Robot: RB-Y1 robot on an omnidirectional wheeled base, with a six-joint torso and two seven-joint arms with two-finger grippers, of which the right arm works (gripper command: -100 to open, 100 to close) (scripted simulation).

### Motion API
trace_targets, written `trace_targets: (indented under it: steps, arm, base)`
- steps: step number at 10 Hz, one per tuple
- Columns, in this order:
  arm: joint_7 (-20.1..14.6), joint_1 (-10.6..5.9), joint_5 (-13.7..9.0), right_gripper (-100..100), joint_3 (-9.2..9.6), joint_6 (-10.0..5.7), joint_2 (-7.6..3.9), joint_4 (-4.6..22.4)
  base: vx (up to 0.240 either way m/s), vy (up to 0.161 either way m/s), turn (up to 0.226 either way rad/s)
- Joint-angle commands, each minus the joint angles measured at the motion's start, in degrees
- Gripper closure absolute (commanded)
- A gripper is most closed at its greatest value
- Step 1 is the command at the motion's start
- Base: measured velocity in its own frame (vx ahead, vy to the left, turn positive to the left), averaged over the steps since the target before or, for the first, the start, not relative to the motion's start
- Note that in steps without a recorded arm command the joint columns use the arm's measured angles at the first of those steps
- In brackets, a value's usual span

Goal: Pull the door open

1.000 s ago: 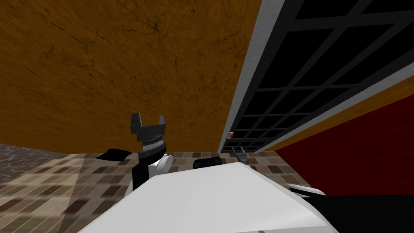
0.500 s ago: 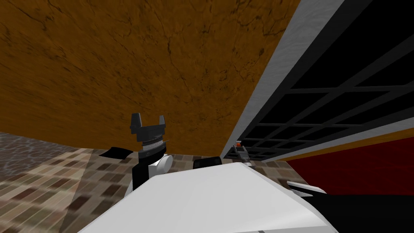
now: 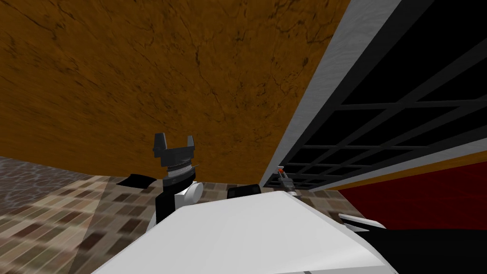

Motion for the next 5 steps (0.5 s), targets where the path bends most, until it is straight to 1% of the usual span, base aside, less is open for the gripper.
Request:
trace_targets:
  steps: [1,3,4,5]
  arm:
    - [0.0,-0.11,0.1,100,0.09,0.05,0.21,-0.2]
    - [0.0,-0.11,0.1,100,0.09,0.05,0.21,-0.2]
    - [0.6,0.84,1.9,100,-0.98,0.51,0.50,-0.6]
    - [0.8,1.12,2.5,100,-1.30,0.67,0.66,-0.8]
  base:
    - [0.000,0.000,0.000]
    - [0.000,0.000,0.000]
    - [-0.084,-0.004,0.022]
    - [-0.130,-0.020,0.013]
